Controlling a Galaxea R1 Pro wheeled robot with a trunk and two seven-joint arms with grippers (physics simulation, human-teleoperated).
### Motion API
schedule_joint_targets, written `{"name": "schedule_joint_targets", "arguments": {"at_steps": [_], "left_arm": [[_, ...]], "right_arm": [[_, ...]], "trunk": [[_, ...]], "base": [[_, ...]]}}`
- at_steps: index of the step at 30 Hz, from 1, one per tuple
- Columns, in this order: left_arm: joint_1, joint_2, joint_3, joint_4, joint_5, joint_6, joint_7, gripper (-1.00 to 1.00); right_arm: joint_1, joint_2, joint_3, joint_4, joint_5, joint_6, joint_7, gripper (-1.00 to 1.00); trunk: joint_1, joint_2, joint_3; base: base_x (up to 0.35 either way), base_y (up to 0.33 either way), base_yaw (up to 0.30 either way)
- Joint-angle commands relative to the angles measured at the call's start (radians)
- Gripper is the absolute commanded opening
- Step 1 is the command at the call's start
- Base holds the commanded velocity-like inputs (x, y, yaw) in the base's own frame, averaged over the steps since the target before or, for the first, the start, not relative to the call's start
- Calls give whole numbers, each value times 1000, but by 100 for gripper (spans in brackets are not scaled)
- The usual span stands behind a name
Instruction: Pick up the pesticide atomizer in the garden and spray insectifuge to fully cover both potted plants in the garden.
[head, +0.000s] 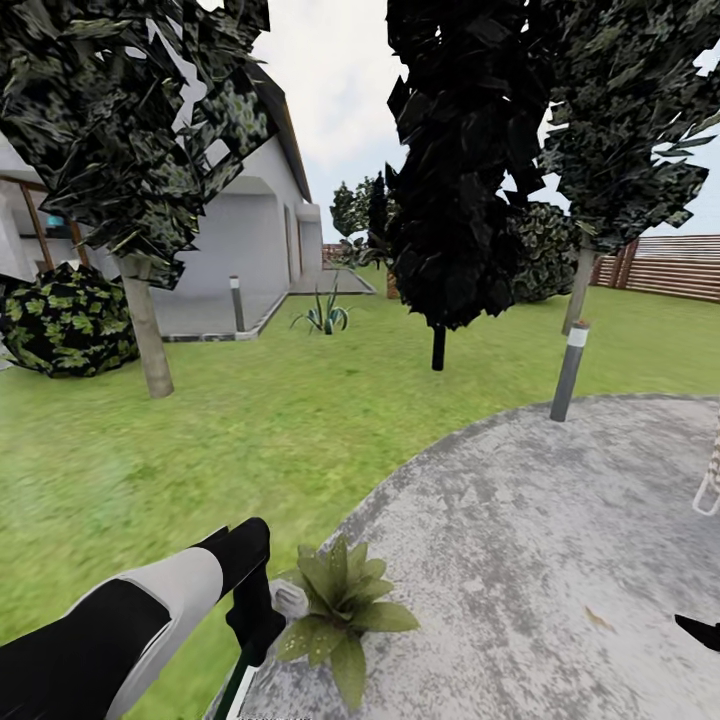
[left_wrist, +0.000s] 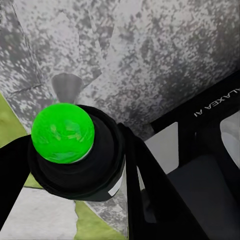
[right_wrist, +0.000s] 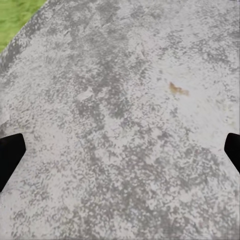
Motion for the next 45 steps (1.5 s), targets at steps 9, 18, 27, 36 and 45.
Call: {"name": "schedule_joint_targets", "arguments": {"at_steps": [9,18,27,36,45], "left_arm": [[0,0,1,-2,-10,4,-9,-100],[0,0,3,-5,-10,4,-9,-100],[0,0,3,-5,-10,5,-9,-100],[0,0,3,-4,-10,6,-9,-100],[0,0,3,-3,-10,6,-9,-100]], "right_arm": [[-1,0,-2,-1,9,4,10,100],[-1,0,0,-1,9,4,10,100],[-1,1,-1,-1,9,3,10,100],[-1,-2,-3,-1,7,3,10,100],[-1,-1,-3,-1,8,2,9,100]], "trunk": [[0,-1,-1],[0,-1,-2],[0,-1,-5],[0,-1,-5],[0,-1,-5]], "base": [[-100,-90,243],[-219,-226,53],[-7,-23,72],[11,-152,94],[3,-47,244]]}}
